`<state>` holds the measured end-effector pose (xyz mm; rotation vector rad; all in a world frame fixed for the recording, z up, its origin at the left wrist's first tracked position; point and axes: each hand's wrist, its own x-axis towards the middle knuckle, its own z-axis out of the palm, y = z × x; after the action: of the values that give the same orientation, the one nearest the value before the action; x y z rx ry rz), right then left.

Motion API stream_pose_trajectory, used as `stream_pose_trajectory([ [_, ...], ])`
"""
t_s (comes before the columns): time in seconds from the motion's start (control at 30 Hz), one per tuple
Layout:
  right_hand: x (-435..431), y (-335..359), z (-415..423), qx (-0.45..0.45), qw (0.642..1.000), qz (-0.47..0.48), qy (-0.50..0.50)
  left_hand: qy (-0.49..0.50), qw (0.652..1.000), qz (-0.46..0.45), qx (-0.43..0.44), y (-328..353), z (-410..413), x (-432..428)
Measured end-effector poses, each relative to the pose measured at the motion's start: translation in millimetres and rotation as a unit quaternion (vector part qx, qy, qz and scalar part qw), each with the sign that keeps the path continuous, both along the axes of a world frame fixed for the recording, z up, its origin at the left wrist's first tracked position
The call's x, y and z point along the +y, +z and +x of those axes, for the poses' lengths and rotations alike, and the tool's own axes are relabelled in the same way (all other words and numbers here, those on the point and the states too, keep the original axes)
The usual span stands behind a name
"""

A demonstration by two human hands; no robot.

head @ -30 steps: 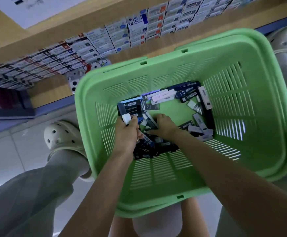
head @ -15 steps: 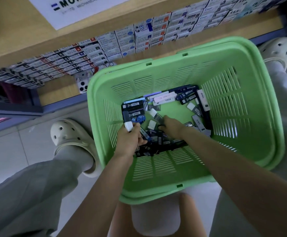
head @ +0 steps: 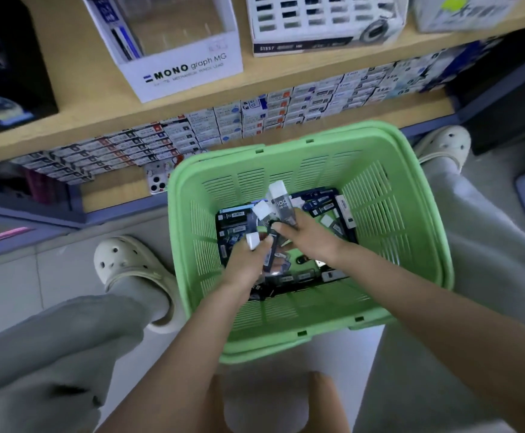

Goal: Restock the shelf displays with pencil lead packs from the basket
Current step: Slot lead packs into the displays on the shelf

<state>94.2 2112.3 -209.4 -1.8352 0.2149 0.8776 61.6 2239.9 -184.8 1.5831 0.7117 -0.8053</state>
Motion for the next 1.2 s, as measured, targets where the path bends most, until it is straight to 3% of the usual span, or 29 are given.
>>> stream_pose_trajectory([
  [0.17,-4.9,22.3,-5.6,-0.01,0.996,0.051,-0.073,-0.042,0.997,-0.017,-0.059,22.3,-0.1,1.1],
  [0.33,-14.3,48.8,-9.4,-0.037,0.987,0.064,-0.141,0.044,0.993,-0.013,-0.107,40.2,-4.1,2.3],
  [0.5,-9.9,81.4,-22.1,-0.078,0.992,0.053,-0.078,0.162,0.98,-0.054,-0.101,60.8,-6.0,-6.8],
  [0.73,1.8,109.2,-31.2,-0.133,0.987,-0.08,0.046,0.241,0.951,-0.175,-0.079,84.2,-4.9,-19.0],
  [1.03,18.7,168.0,-37.5,-0.174,0.975,-0.128,0.044,0.307,0.921,-0.196,-0.137,108.4,-2.1,-19.5],
  [1.1,23.3,173.1,-36.7,-0.178,0.978,-0.104,0.006,0.32,0.917,-0.181,-0.153,113.2,0.9,-18.1],
  [1.2,31.0,179.5,-35.4,-0.14,0.987,0.013,-0.075,0.316,0.919,-0.158,-0.173,121.3,7.2,-15.4],
])
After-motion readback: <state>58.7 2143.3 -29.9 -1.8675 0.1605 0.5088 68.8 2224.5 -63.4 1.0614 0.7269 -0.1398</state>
